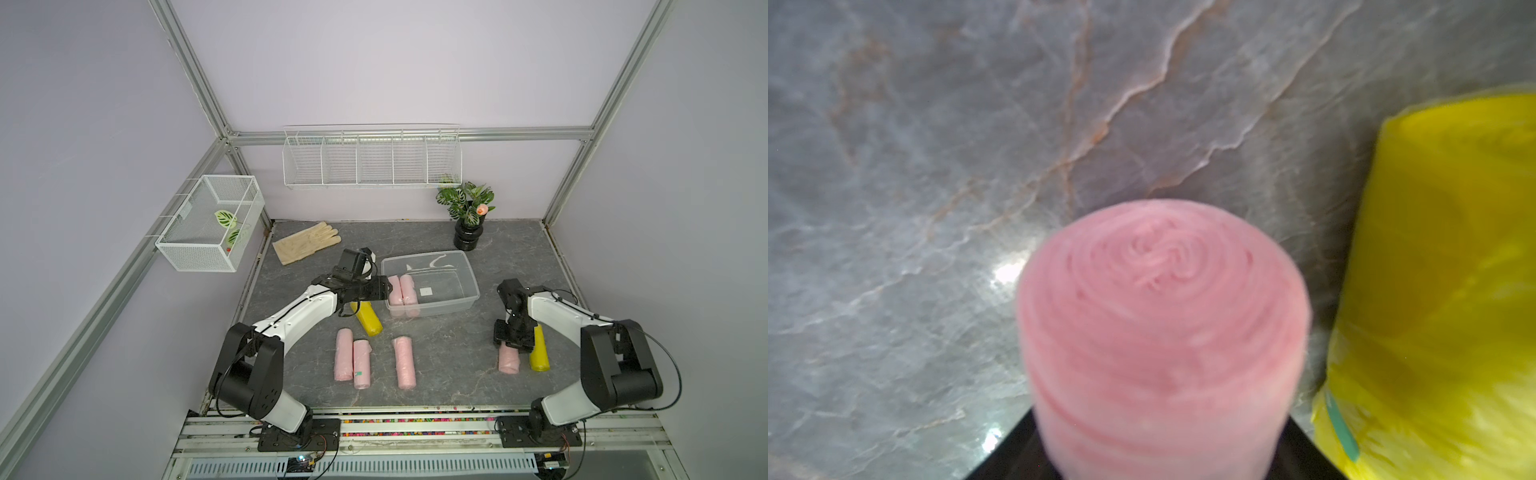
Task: Put the roll of trash bags into the storage box
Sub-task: Pick up the roll of trash bags from the center of the board.
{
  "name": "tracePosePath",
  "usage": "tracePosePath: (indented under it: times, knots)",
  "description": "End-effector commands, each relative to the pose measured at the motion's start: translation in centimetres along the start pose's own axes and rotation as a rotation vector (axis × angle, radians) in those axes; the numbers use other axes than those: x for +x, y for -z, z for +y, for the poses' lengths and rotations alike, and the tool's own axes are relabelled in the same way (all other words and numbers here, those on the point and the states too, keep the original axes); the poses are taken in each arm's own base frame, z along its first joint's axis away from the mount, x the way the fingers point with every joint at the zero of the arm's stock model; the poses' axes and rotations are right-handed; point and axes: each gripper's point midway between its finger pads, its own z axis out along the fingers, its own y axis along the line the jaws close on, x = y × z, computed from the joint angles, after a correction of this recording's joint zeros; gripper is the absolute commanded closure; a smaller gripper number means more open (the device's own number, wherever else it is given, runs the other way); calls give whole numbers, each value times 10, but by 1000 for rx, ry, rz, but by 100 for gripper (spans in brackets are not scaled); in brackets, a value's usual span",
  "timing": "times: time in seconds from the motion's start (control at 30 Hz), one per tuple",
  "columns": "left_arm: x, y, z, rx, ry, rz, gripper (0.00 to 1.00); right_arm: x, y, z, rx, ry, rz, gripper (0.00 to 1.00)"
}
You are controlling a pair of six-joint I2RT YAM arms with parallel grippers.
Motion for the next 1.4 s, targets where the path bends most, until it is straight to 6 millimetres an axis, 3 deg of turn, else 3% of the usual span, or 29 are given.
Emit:
tracePosePath:
  times: [0.0,0.23,0.53,0.83,1.0,1.2,1.37]
  knots:
    - [-8,7,-5,1,-8,-22,28,9,-8,0,-15,-17,34,40]
    - [-9,7,-6,2,-10,-27,28,15,-7,4,-62,-52,13,46]
    - [-10,9,-5,-2,-13,-30,28,8,25,8,-110,-64,-59,50]
    - [-15,14,-6,-7,-18,-51,28,-11,116,23,-241,-21,-231,50]
    - [-19,19,-7,-12,-24,-71,28,-33,166,53,-399,46,-329,50]
    - [-25,26,-6,-14,-21,-95,28,-66,208,79,-444,117,-413,51]
    - [-24,26,-4,-20,-20,-90,27,-88,228,114,-472,191,-447,51]
